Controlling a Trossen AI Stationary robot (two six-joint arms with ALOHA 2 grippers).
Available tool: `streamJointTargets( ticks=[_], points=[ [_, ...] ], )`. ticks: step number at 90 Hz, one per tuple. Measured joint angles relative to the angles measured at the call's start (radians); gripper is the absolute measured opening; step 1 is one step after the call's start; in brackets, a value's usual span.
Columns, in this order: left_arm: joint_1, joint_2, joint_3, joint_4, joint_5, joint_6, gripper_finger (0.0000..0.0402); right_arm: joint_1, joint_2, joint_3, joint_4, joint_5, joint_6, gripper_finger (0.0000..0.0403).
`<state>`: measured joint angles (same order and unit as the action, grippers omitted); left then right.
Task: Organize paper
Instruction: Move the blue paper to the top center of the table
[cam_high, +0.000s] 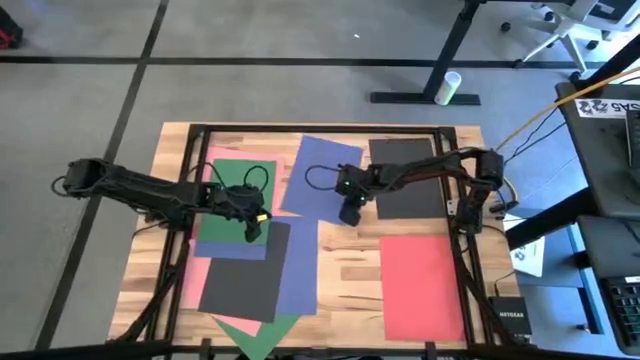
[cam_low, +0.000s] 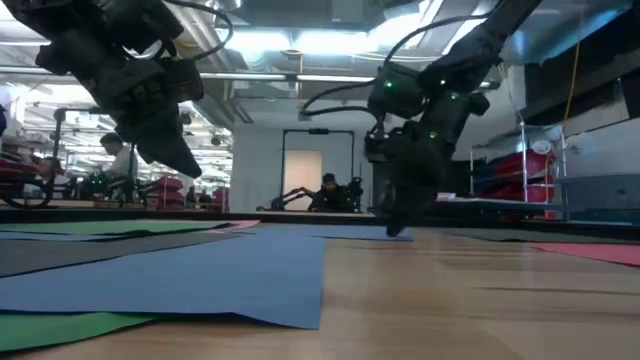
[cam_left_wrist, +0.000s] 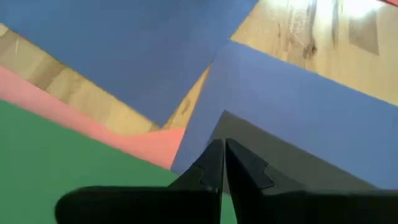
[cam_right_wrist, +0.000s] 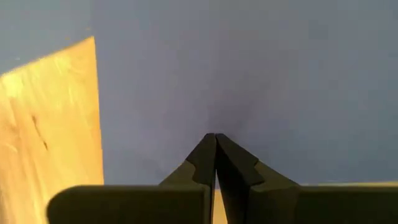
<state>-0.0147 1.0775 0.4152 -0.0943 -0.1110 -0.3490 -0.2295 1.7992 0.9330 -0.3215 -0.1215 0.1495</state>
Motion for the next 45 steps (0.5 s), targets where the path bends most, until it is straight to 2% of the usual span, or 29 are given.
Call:
streamJointTargets(
  ticks=[24, 45],
  points=[
    [0.0, 0.0, 0.0, 0.0, 0.0, -0.001, 0.0, -0.009, -0.04, -0.006, -0.061, 0.095, -0.043, 0.0],
    [-0.001, 0.0, 0.0, 0.0, 0.0, -0.002, 0.0, -0.012, -0.097, -0.006, -0.054, 0.078, -0.052, 0.0]
  ],
)
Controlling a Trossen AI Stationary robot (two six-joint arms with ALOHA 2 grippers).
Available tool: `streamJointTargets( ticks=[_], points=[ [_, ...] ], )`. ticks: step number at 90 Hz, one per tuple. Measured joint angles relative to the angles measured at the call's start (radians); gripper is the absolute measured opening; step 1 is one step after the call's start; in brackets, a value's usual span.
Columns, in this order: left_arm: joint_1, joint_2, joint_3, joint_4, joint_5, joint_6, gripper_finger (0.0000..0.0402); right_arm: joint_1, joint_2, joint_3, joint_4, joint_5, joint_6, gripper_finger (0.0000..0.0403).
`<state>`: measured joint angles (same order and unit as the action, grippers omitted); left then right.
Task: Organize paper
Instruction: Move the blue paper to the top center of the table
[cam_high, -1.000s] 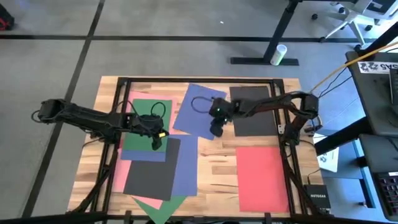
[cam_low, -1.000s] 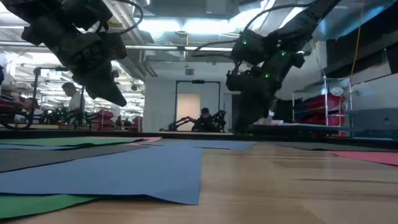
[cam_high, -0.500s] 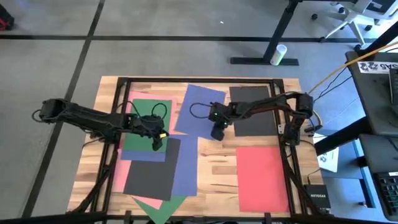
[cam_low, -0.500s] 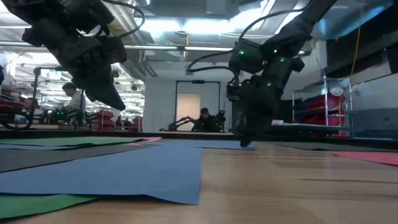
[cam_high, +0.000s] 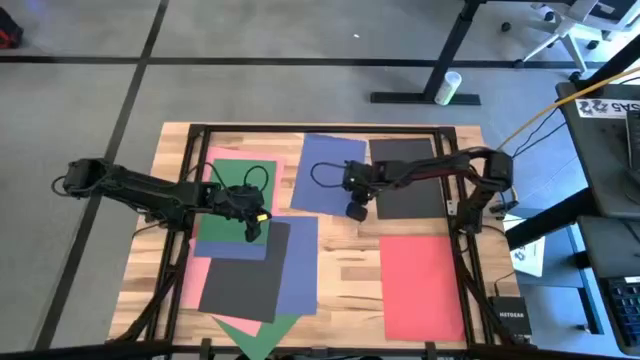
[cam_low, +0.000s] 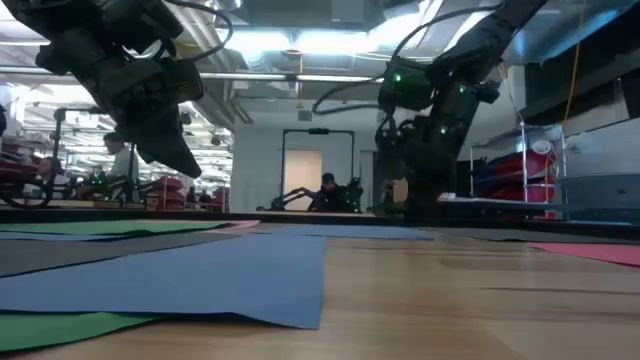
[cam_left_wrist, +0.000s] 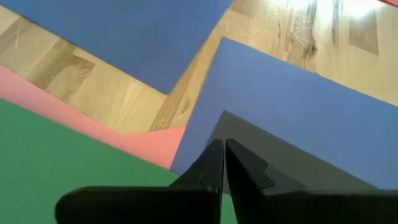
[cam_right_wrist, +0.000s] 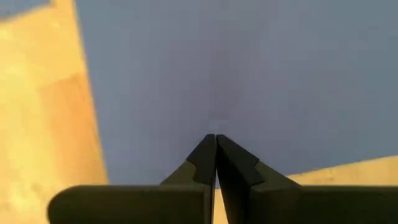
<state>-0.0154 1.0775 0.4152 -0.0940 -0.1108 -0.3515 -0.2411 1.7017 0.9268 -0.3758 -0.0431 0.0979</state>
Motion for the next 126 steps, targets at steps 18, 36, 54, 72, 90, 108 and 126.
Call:
streamJointTargets(
  ticks=[18, 36, 54, 72, 90, 108, 126],
  points=[
    [0.0, 0.0, 0.0, 0.0, 0.0, 0.001, 0.0, 0.043, -0.031, 0.001, -0.005, -0.112, 0.009, 0.0],
    [0.0, 0.0, 0.0, 0.001, 0.0, 0.0, 0.0, 0.107, -0.012, -0.031, -0.004, -0.162, 0.025, 0.0],
    [0.0, 0.0, 0.0, 0.001, 0.0, 0.0, 0.0, 0.117, -0.013, -0.081, 0.005, -0.161, 0.049, 0.0],
    [0.0, 0.0, 0.0, 0.008, 0.0, 0.001, 0.0, 0.116, -0.016, -0.104, 0.02, -0.149, 0.054, 0.0],
    [0.0, 0.0, 0.0, 0.005, 0.0, 0.002, 0.0, 0.108, -0.016, -0.104, 0.017, -0.117, 0.055, 0.0],
    [0.0, 0.0, 0.0, 0.005, 0.0, 0.002, 0.0, 0.109, -0.016, -0.104, 0.013, -0.108, 0.055, 0.0],
    [0.0, 0.0, 0.0, 0.004, 0.0, 0.0, 0.0, 0.109, -0.016, -0.104, 0.01, -0.105, 0.055, 0.0]
  ],
)
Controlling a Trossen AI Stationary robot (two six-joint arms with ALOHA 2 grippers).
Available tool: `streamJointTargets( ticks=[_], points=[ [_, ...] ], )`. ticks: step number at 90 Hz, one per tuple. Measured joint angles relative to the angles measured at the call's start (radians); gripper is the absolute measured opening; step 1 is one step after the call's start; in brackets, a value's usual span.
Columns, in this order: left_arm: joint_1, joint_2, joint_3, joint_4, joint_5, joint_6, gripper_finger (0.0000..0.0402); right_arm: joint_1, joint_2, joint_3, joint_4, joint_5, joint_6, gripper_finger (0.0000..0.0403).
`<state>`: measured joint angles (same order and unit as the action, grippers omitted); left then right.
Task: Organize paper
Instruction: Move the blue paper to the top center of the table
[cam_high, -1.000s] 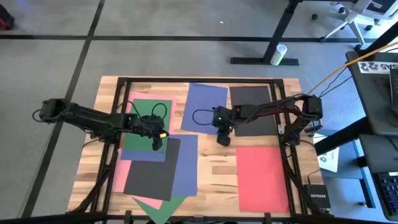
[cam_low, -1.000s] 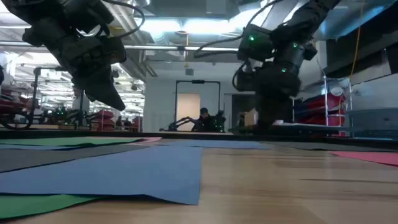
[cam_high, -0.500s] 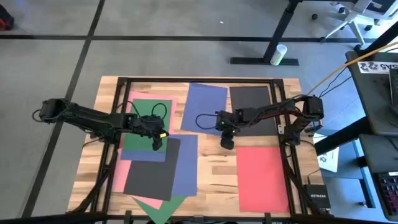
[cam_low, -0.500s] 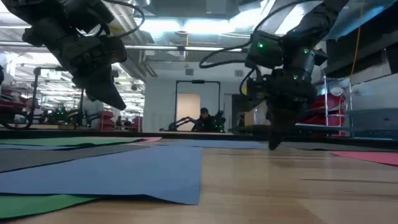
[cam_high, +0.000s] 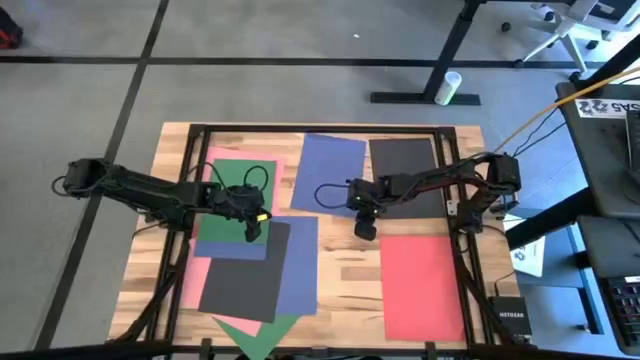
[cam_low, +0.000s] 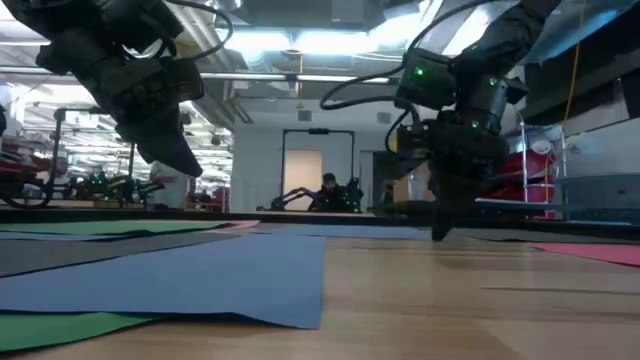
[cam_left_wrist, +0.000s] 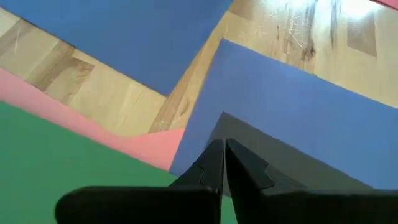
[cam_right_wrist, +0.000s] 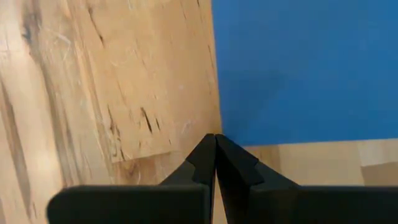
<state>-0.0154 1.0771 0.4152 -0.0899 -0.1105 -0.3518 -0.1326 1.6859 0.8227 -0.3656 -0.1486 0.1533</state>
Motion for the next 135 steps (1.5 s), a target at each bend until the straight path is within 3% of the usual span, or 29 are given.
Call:
streamJointTargets(
  ticks=[46, 135],
  points=[
    [0.0, 0.0, 0.0, 0.0, 0.0, 0.0, 0.0, 0.0, -0.002, 0.0, -0.018, 0.035, 0.023, 0.0],
    [0.0, 0.0, 0.0, -0.004, 0.0, -0.001, 0.0, -0.002, -0.02, -0.004, -0.042, 0.199, 0.026, 0.0]
  ],
)
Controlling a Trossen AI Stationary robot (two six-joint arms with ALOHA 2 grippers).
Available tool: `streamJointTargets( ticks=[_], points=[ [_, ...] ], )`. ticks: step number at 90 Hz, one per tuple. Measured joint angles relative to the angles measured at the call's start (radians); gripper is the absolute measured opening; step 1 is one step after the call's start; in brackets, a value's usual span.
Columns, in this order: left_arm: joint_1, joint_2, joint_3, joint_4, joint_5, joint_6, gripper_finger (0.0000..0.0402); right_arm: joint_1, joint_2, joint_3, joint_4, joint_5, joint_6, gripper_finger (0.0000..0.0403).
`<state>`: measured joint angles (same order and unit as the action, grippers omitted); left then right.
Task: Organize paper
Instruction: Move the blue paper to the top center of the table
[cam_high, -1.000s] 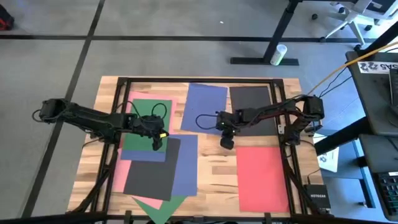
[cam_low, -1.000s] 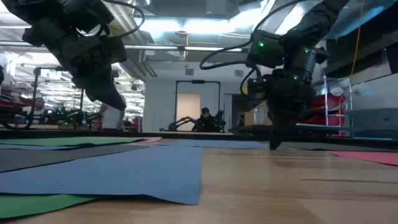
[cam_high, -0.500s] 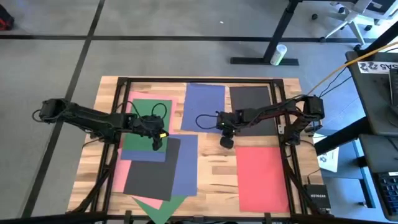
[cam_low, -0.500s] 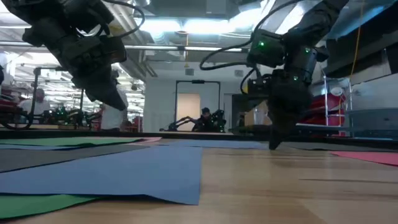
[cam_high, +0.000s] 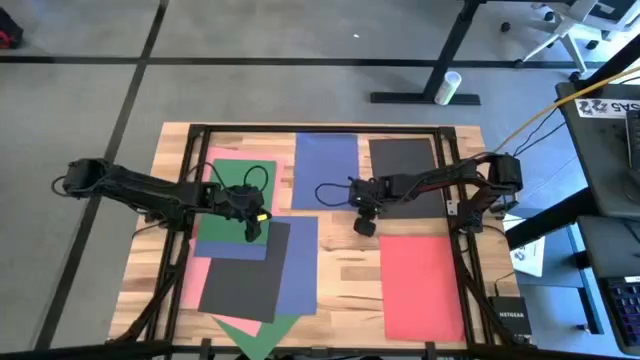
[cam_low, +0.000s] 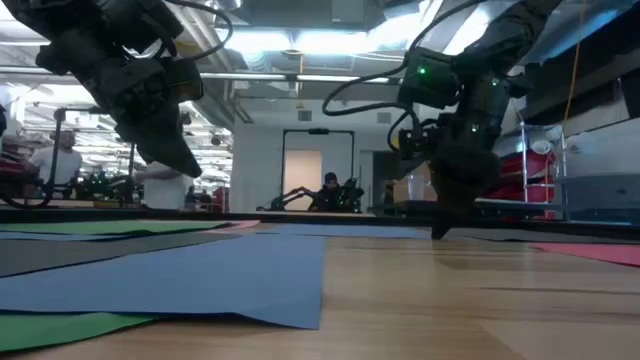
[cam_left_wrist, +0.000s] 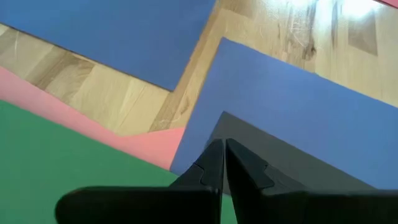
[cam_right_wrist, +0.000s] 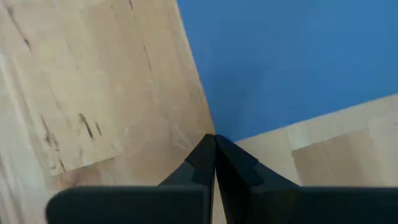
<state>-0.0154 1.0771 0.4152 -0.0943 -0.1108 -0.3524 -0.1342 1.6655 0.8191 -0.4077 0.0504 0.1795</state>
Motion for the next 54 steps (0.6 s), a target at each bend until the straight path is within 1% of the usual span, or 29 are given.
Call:
streamJointTargets(
  ticks=[7, 14, 54],
  points=[
    [0.0, 0.0, 0.0, -0.001, 0.0, 0.0, 0.0, -0.002, -0.009, -0.002, -0.018, 0.035, 0.001, 0.0],
    [0.0, 0.0, 0.0, -0.001, 0.0, 0.0, 0.0, -0.002, -0.014, -0.002, -0.028, 0.045, 0.001, 0.0],
    [0.0, 0.0, 0.0, 0.0, 0.0, 0.0, 0.0, 0.002, -0.017, -0.001, -0.022, 0.024, 0.002, 0.0]
  ],
)
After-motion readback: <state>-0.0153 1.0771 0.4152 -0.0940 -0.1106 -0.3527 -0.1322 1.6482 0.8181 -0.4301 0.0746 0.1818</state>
